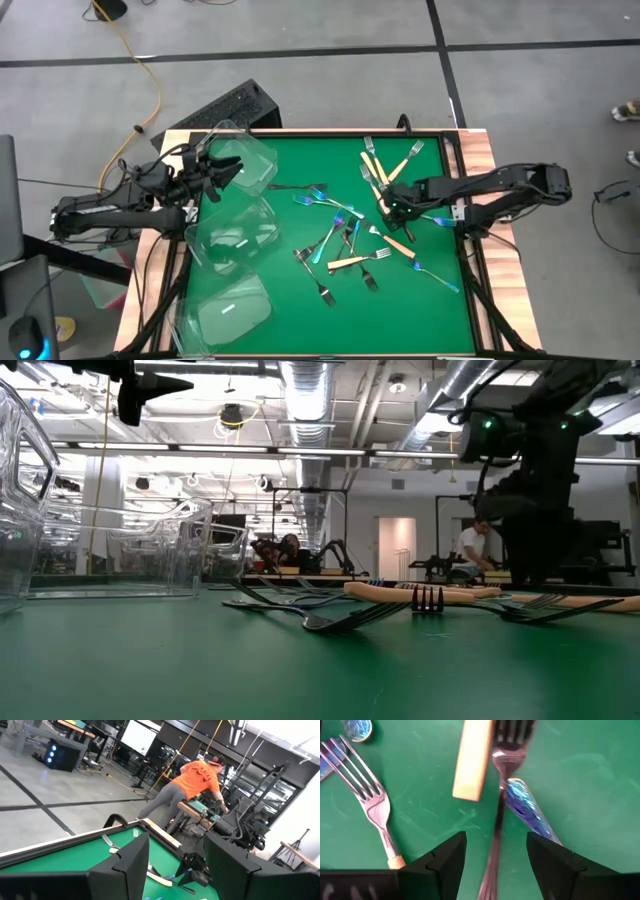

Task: Sort silverware by color (type)
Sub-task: Put the black fork into the top transparent bin

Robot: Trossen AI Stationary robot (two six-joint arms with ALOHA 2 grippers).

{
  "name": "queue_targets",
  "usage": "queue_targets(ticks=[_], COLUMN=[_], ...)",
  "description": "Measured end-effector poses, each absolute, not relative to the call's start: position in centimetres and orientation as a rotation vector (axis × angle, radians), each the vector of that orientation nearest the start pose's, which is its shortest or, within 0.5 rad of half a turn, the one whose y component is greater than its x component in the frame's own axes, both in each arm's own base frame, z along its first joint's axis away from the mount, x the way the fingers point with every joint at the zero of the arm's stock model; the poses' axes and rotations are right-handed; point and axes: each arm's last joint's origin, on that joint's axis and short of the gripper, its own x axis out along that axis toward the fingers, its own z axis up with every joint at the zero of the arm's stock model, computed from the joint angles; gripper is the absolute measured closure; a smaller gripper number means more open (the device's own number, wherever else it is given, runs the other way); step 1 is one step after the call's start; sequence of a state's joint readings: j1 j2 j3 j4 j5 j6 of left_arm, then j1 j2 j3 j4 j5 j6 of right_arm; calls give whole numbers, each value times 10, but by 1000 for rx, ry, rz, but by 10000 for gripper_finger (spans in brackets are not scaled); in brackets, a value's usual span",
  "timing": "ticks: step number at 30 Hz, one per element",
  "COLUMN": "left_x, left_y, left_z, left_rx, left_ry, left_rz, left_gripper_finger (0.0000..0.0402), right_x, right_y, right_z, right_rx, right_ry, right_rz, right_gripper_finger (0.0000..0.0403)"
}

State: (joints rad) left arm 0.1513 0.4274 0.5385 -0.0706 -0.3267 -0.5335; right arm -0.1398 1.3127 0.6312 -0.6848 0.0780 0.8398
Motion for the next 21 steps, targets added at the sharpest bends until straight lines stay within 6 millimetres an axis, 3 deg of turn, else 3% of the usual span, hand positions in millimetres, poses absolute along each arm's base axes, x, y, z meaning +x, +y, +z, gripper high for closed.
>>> queue_targets(ticks=[12,21], left_x=[109,109], left_y=[26,27], left_z=[303,303], left_rx=[-528,-527], left_ry=[-168,-172], left_rz=[460,483], left_gripper_finger=[230,230], right_x=[205,202], right_y=[-35,-40], right_z=[136,134], right_rx=[713,752], right_ry=[1325,1350], right_rz=[-754,-773], right_gripper_finger=[201,317])
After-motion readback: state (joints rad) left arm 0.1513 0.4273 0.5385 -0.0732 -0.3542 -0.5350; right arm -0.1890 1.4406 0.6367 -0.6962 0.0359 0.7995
